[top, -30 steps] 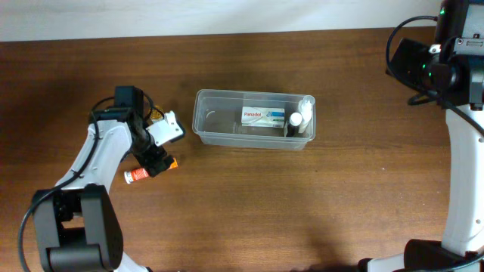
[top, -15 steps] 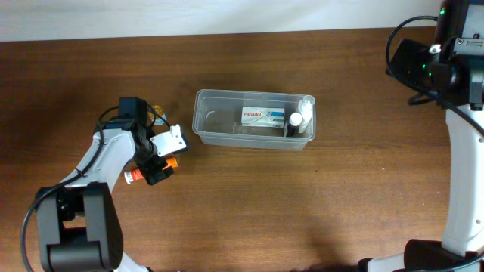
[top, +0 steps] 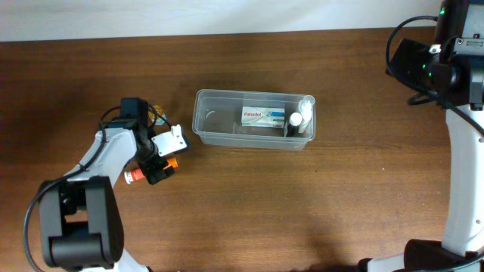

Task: Pack container
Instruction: 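Rotate the left gripper and grasp the orange tube by its end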

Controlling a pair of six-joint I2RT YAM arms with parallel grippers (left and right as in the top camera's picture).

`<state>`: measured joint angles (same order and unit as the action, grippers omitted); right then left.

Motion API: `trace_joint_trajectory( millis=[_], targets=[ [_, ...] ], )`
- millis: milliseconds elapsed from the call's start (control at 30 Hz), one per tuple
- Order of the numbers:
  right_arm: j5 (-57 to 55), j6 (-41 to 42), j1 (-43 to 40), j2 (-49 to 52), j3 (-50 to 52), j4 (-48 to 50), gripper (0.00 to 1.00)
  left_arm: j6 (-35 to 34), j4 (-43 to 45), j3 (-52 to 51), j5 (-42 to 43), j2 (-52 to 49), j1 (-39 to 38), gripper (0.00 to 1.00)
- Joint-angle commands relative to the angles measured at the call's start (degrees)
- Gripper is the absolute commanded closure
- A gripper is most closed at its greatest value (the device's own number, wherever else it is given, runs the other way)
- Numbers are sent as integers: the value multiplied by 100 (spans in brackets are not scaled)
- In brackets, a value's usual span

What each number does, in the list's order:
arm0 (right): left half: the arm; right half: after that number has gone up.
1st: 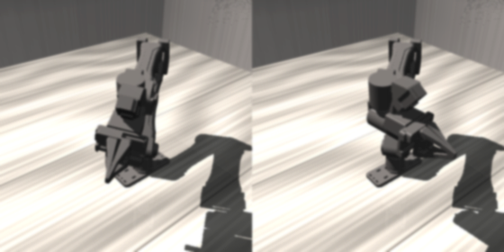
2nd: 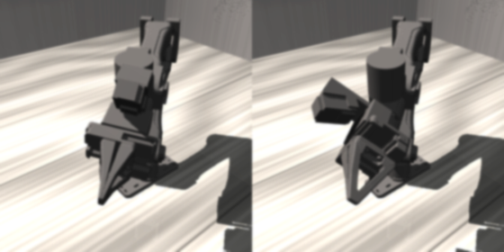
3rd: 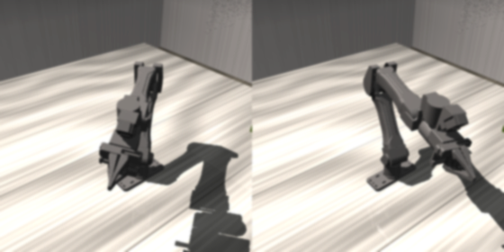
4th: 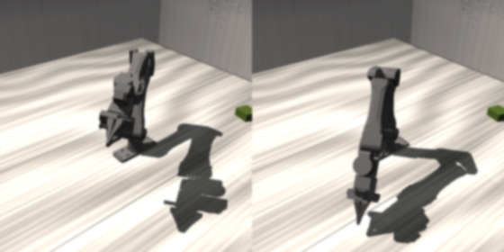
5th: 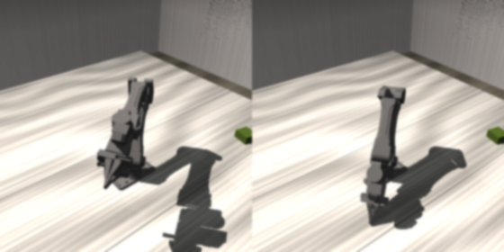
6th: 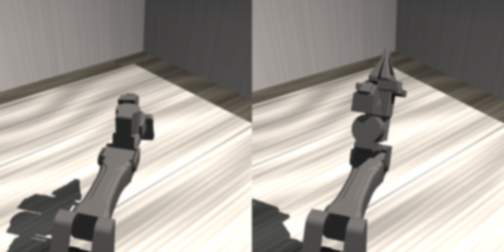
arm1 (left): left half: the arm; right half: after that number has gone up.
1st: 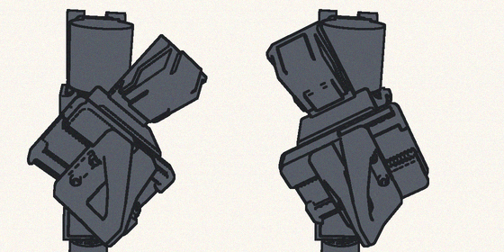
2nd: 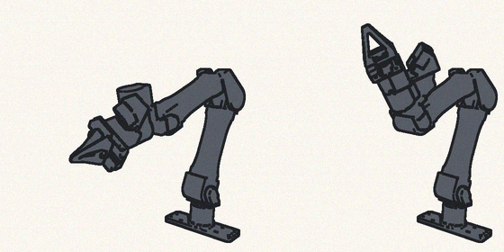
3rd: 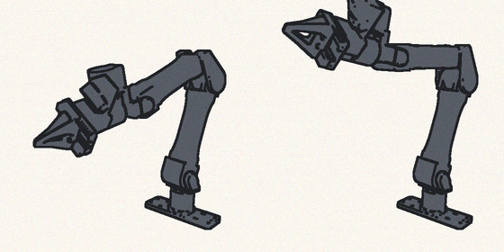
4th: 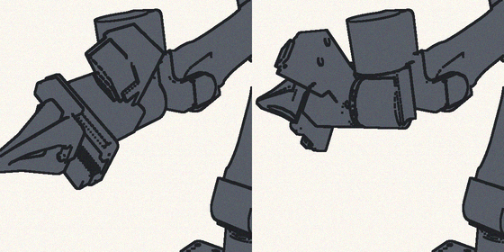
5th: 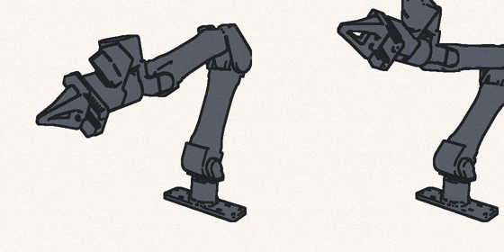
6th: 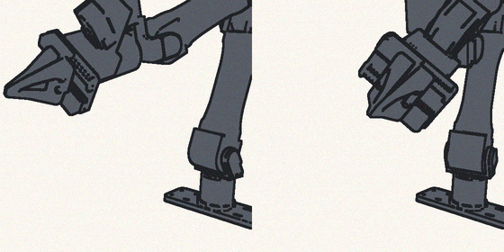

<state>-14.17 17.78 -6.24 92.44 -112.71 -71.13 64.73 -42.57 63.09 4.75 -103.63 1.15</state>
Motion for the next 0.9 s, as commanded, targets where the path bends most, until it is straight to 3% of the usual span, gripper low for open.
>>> trace_joint_trajectory(
  millis=[0,167,267,867],
  targets=[
    [-111,7,-22,9,-83,11,2,87,7,-50,129,-168,15,3],
    [-111,7,-22,9,-83,13,2,-107,9,-50,199,-168,15,11],
    [-111,4,-22,9,-83,13,2,-105,2,-50,284,-168,13,22],
    [-109,4,-22,9,-83,13,2,-79,164,-129,278,-179,15,32]
  ],
)
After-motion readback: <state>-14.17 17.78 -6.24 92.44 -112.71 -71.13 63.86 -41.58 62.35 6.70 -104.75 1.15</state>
